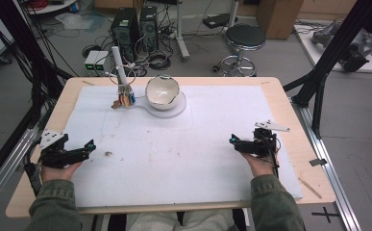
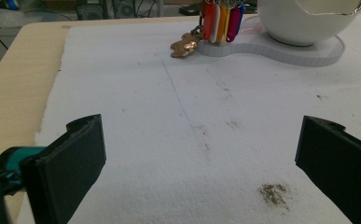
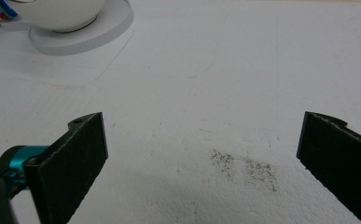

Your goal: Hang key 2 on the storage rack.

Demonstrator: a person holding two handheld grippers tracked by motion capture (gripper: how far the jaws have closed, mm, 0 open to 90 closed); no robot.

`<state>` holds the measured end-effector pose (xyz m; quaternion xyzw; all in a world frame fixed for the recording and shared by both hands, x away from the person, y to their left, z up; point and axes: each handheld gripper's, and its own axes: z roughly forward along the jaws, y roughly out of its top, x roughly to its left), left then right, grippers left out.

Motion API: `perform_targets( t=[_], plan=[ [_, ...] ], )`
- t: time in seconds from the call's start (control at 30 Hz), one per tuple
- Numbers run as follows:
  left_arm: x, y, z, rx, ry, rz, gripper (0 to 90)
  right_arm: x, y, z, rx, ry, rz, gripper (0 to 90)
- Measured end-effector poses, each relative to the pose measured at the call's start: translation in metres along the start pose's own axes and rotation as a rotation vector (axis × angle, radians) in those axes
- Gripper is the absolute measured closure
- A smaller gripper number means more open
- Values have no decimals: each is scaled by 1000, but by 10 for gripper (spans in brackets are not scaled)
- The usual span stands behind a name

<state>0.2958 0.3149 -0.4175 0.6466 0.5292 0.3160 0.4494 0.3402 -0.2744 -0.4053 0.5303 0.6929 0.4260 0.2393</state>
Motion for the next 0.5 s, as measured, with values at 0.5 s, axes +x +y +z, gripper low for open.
perform_targets(
  t=[0.5],
  plan=[
    [1,0,2,0,-5,-4,21,-4,-6,-8,-50,-11,17,6]
  ],
)
